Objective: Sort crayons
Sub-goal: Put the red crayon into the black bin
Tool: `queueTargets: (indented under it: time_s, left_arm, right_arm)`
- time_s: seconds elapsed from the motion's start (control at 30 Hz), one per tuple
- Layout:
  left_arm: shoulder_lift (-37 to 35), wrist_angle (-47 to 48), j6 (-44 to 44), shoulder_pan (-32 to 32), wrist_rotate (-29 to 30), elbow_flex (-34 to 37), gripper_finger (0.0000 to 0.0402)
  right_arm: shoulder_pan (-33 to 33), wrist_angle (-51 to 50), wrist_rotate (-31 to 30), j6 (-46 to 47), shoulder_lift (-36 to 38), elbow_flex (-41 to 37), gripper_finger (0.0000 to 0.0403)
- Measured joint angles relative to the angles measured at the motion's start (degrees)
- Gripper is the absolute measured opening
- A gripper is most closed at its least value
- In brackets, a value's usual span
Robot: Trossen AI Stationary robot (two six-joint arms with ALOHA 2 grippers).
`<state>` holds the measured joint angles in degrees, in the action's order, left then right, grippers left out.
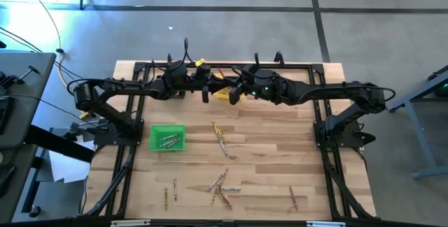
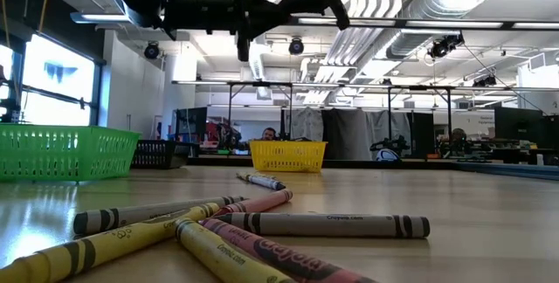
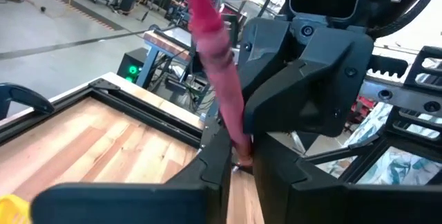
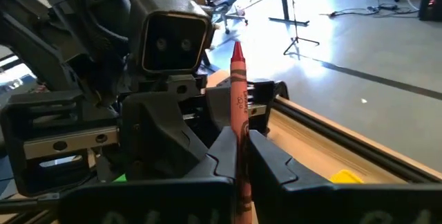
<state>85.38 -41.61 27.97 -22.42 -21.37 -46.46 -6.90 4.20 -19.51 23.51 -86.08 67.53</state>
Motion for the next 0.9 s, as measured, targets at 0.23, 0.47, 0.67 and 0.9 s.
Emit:
queueTargets:
  time_s: [0.23, 0.47, 0.67, 0.9]
  left_arm:
    - [-0.04, -0.30, -0.35, 0.05, -0.14, 0.00, 0.0055]
    - [-0.04, -0.01, -0.15, -0.30, -0.17, -0.02, 0.0009]
    - [-0.04, 0.50, -0.05, -0.79, -0.26, -0.09, 0.0004]
    - [-0.13, 1.21, 0.09, -1.74, 0.21, -0.25, 0.0003]
  right_arm:
    - [0.02, 0.54, 0.56, -0.04, -0.09, 0.00, 0.0005]
    - [0.07, 0.54, 0.58, -0.65, -0.09, 0.00, 0.0005]
    - [0.04, 0.42, 0.57, -0.62, -0.09, 0.00, 0.0017]
    - [0.03, -0.15, 0.81, -2.23, 0.90, -0.11, 0.0101]
